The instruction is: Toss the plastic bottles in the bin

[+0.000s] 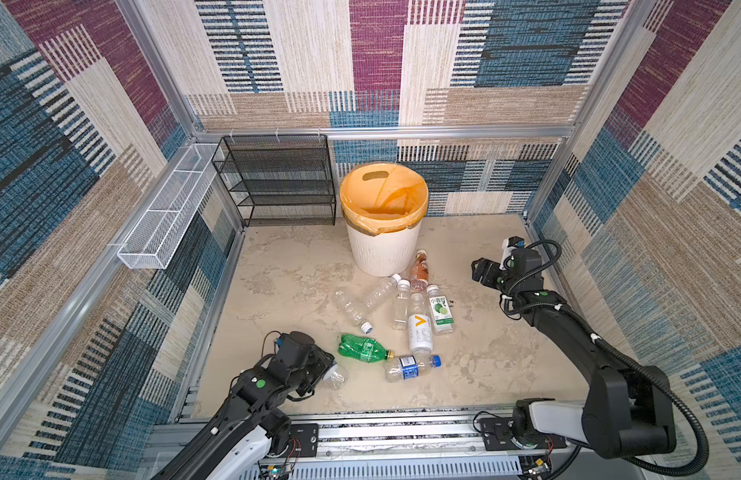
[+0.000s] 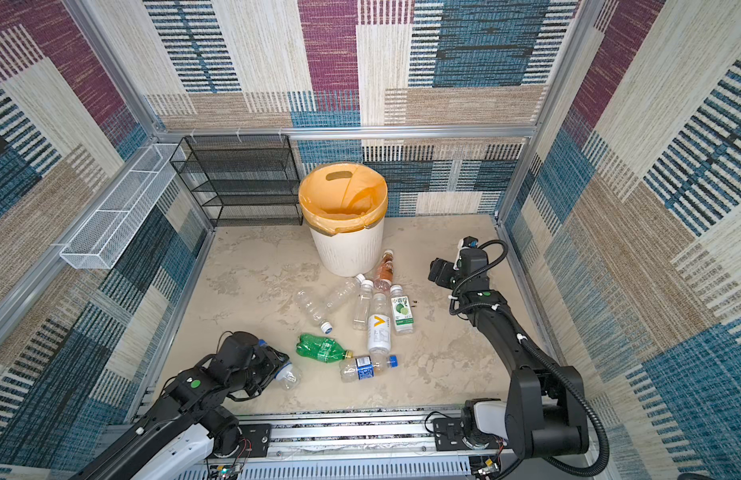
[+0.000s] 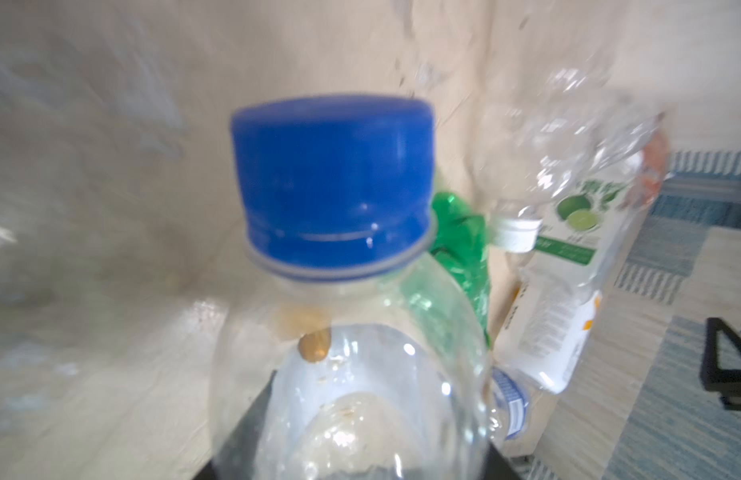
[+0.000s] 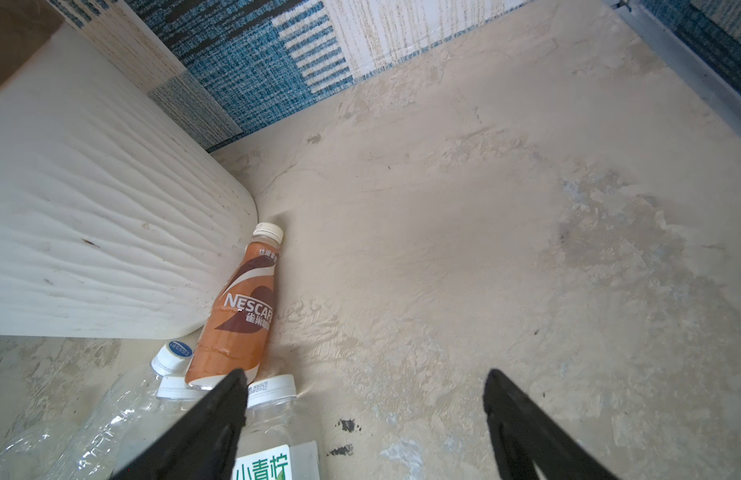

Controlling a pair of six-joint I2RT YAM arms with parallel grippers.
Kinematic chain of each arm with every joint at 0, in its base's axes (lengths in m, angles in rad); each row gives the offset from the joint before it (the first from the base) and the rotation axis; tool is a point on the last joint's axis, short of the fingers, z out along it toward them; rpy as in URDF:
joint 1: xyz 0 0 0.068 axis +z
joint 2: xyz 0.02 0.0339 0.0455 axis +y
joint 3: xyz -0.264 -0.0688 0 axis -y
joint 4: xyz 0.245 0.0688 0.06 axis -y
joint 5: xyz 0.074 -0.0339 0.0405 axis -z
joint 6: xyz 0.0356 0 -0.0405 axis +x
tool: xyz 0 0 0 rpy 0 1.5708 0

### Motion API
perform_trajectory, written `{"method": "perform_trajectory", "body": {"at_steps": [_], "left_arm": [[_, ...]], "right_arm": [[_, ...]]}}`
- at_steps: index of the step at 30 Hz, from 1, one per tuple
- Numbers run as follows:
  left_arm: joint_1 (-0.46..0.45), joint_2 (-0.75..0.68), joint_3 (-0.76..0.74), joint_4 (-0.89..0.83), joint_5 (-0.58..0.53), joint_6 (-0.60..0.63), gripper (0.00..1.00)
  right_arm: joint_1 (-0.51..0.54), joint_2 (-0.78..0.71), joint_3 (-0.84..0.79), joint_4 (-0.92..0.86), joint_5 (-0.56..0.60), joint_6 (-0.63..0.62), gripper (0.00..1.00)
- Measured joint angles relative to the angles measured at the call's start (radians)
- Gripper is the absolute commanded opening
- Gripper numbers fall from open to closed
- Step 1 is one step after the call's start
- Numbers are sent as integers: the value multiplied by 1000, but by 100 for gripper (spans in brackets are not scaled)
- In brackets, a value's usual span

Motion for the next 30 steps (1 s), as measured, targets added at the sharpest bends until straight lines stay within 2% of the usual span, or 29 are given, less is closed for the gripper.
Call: {"method": "perform_trajectory", "body": {"at_steps": [4, 9, 13, 16, 18, 20, 23, 25, 27, 30], "left_arm": [[179, 11, 47, -64, -11, 111, 60], [341, 235, 124, 23, 70, 260, 60], [405, 373, 179, 154, 140, 338, 59], [419, 443, 291, 193, 177, 391, 59], [424, 493, 439, 202, 197, 430, 58], [422, 587, 647, 212, 229, 463, 61], [376, 790, 1054, 304, 282, 499, 79], [338, 924, 1336, 359, 328, 511, 99], [319, 1034, 1553, 420, 380, 517, 99], [312, 1135, 1682, 448, 427, 526, 99]], "right_arm": [[0, 24, 13, 0, -48, -3, 89], [8, 34, 3, 10, -106, 6, 88], [24, 50, -31, 24, -144, 29, 87], [44, 63, -50, 26, -160, 47, 87], [60, 69, -51, 30, -166, 54, 87], [77, 76, -47, 39, -169, 58, 87], [95, 93, -29, 53, -172, 64, 88], [103, 97, -21, 61, -172, 70, 88], [111, 96, -19, 74, -172, 81, 88], [124, 90, -19, 76, -173, 92, 88]]}}
